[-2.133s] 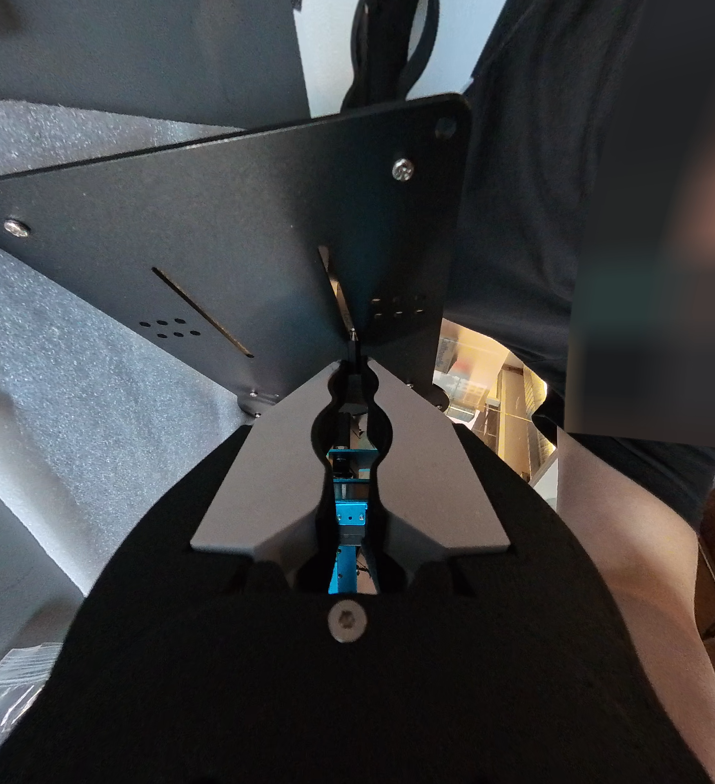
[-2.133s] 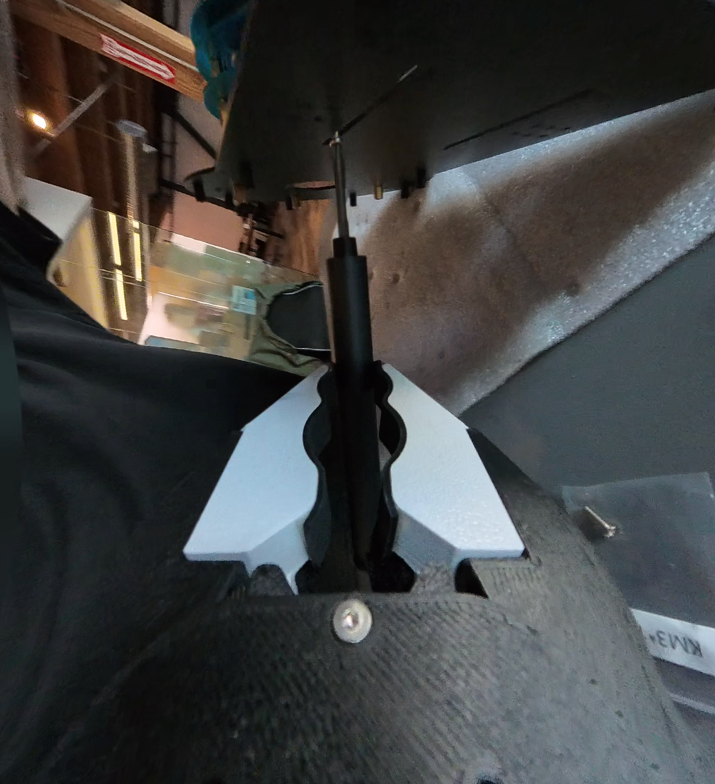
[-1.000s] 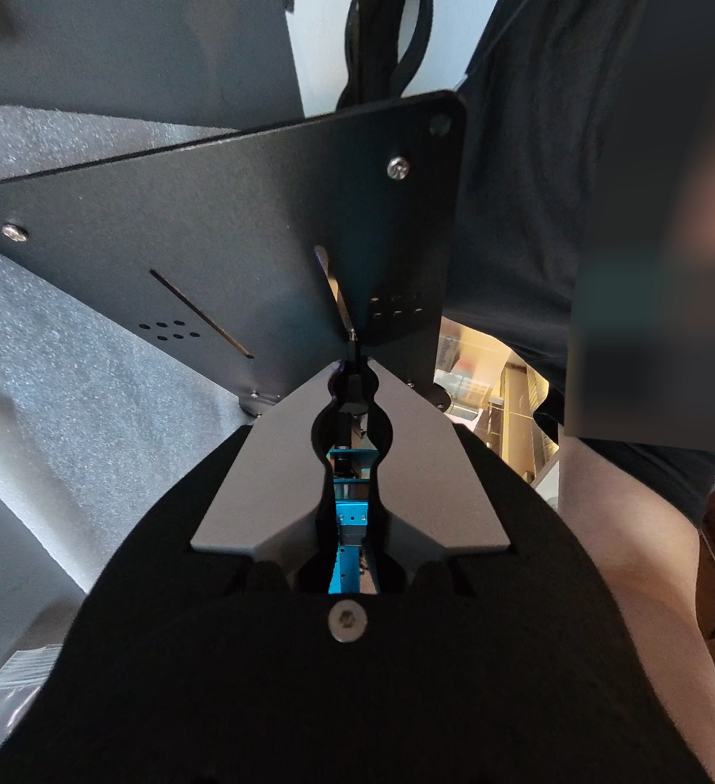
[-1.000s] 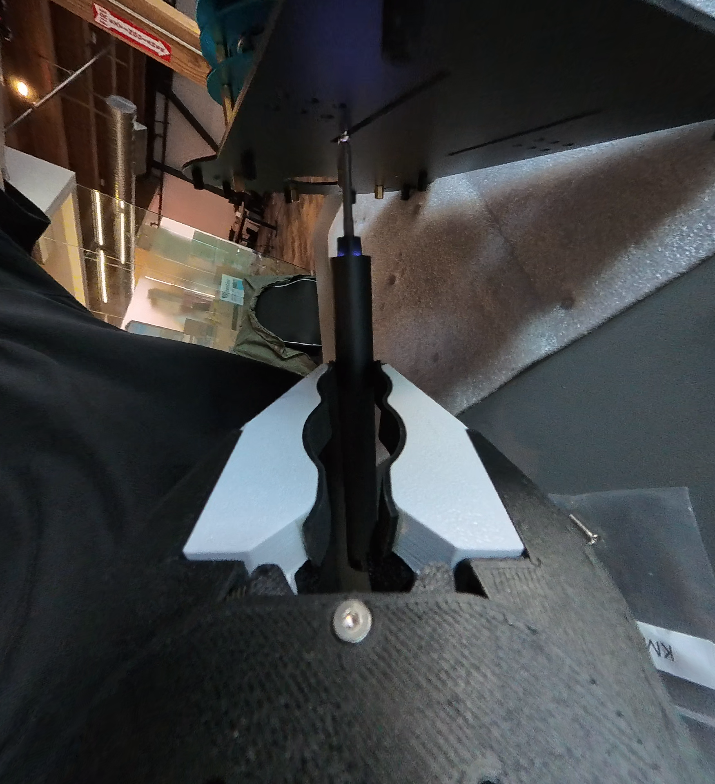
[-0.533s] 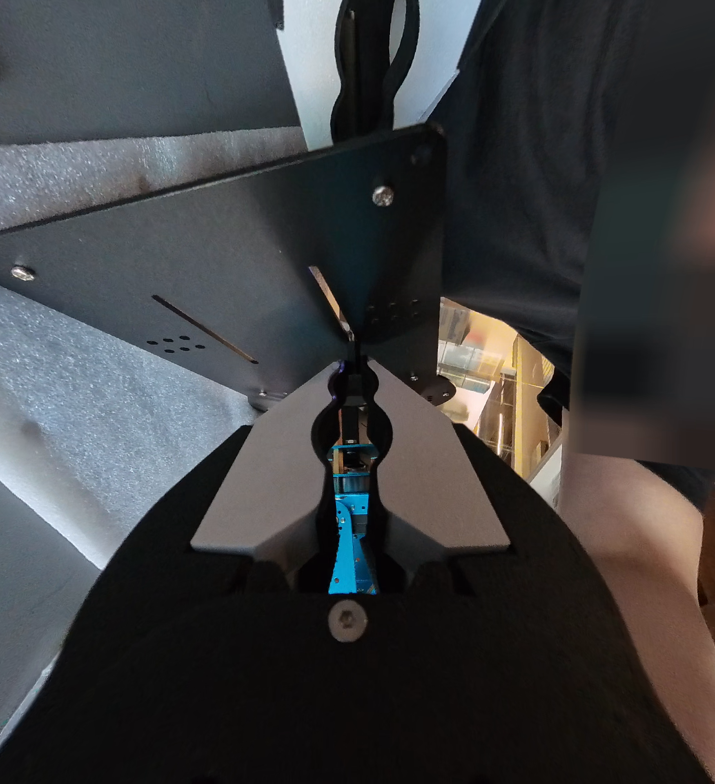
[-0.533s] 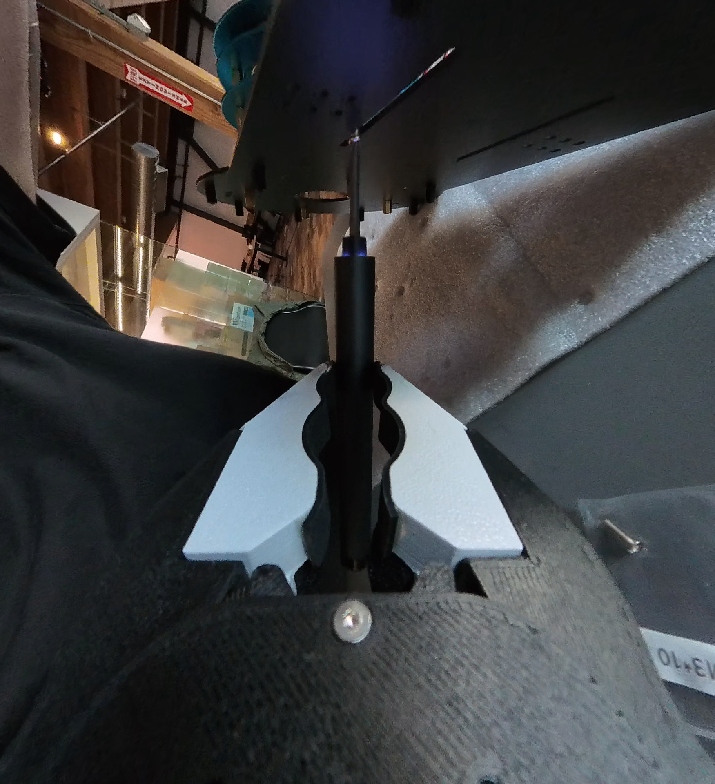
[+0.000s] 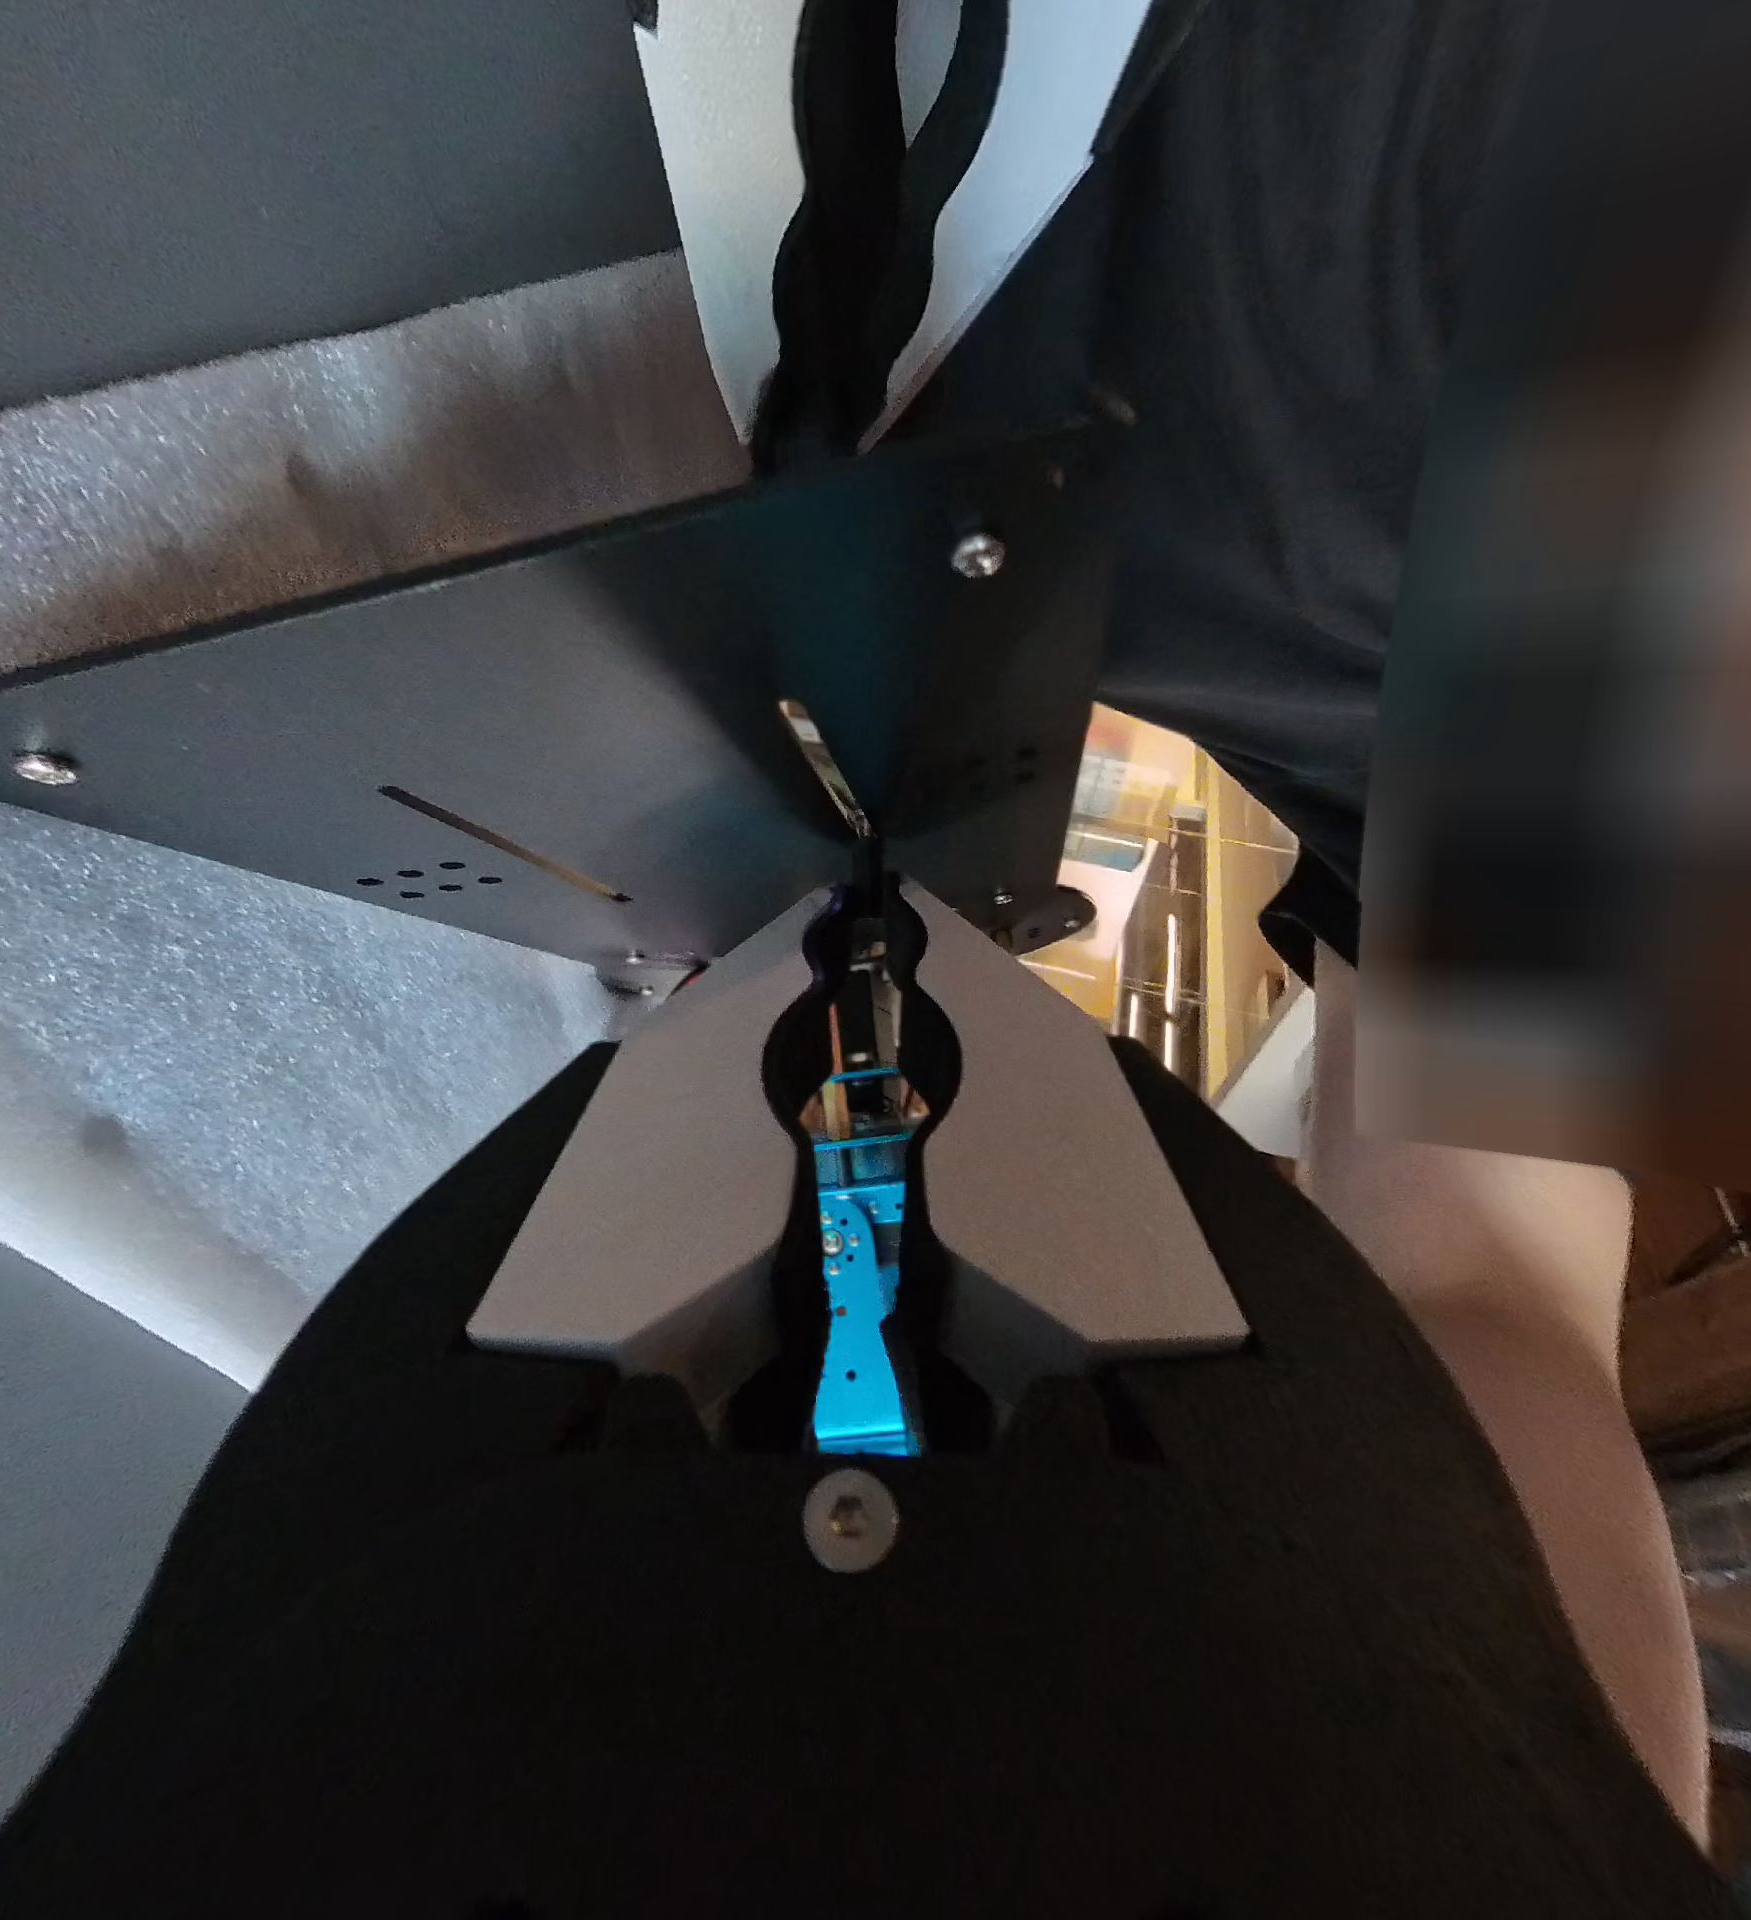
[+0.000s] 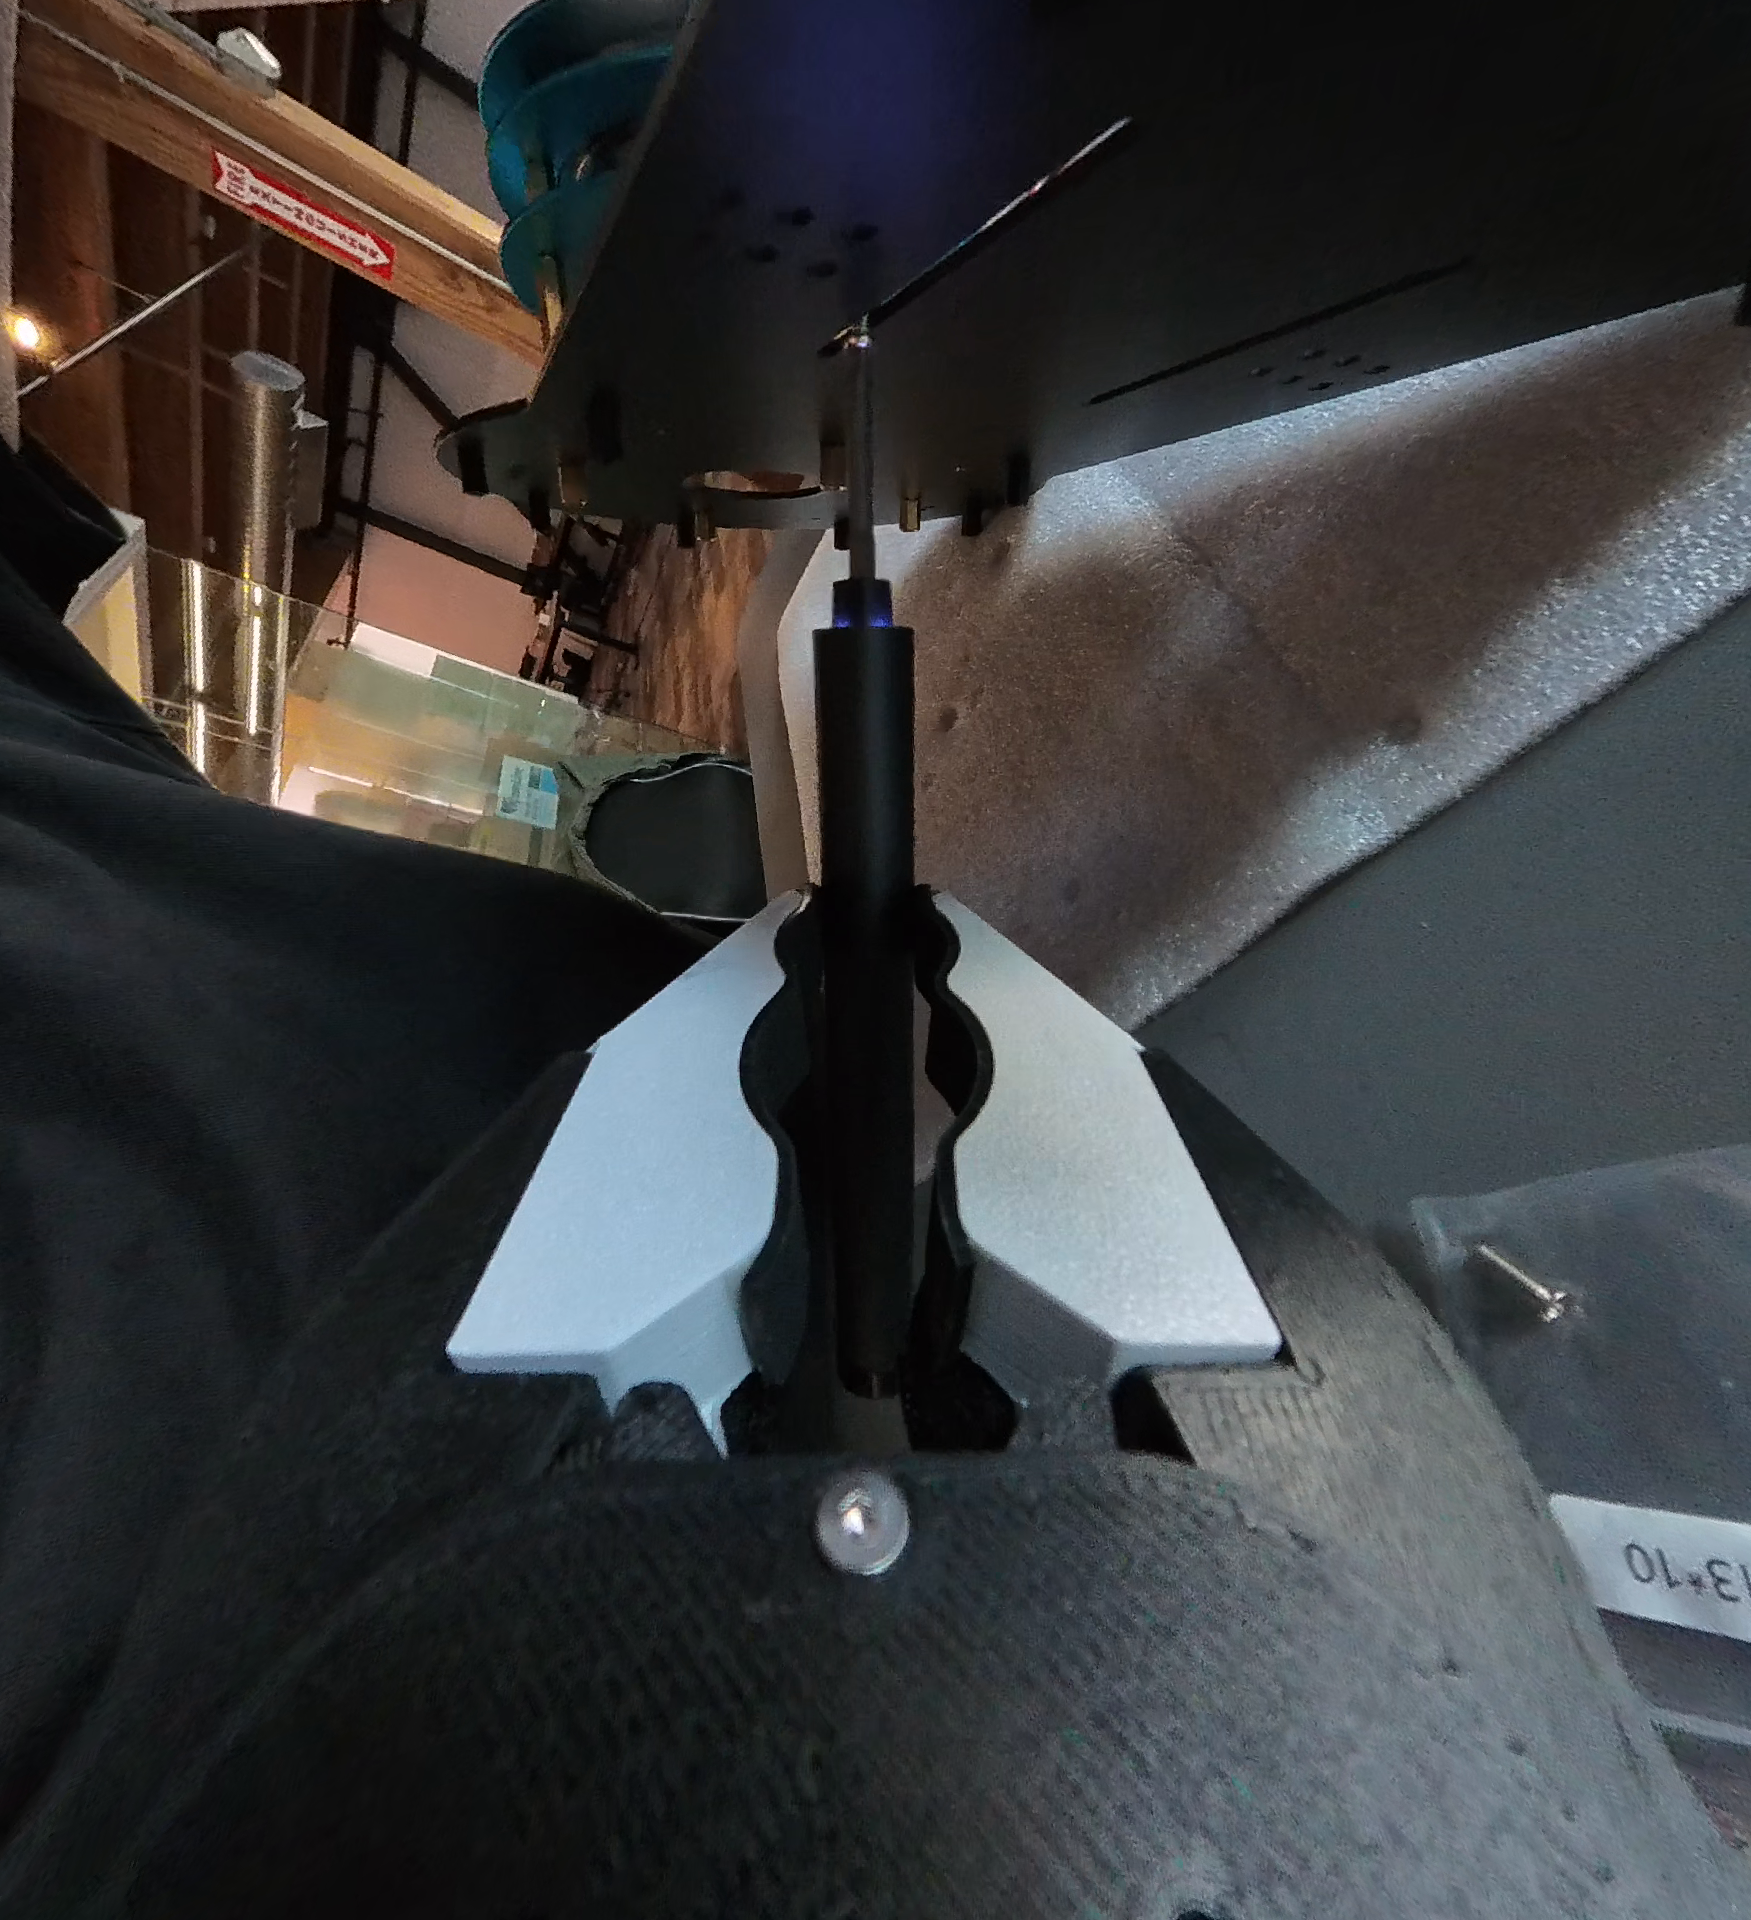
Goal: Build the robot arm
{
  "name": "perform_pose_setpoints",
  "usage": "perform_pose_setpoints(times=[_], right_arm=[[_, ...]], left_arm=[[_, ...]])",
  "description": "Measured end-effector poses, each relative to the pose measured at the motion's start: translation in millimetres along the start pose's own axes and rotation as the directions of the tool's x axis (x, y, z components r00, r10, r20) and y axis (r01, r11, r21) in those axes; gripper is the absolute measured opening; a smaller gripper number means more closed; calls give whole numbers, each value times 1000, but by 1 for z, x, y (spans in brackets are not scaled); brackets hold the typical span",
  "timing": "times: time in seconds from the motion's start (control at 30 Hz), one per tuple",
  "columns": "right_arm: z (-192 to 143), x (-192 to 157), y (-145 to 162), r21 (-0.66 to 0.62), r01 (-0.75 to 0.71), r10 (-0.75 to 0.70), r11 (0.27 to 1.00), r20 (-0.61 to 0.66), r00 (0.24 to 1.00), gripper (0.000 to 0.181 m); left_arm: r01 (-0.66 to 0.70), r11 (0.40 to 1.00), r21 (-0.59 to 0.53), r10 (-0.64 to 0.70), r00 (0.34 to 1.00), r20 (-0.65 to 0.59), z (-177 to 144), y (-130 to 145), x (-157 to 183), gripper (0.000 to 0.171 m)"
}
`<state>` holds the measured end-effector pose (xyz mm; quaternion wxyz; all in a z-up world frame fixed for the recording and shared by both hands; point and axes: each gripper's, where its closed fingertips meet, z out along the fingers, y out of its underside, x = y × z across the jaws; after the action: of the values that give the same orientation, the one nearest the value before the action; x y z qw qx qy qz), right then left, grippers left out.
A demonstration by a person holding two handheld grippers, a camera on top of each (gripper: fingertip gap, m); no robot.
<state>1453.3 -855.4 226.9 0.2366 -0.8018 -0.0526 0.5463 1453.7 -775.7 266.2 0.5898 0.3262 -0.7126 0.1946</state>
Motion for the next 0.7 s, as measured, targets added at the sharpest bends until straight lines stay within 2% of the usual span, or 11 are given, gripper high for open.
perform_pose_setpoints(times=[0.17, 0.7], right_arm=[[-1, -1, 0, 15, -8, 8, 1000, -12, 1000, 16], [4, -3, 1, 31, -12, 12, 999, 8, 1000, 16]], left_arm=[[16, 999, -34, -16, 1000, 0, 0, -1, 0, 3], [47, 998, -48, -48, 999, -7, 1, -1, 0, 3]])
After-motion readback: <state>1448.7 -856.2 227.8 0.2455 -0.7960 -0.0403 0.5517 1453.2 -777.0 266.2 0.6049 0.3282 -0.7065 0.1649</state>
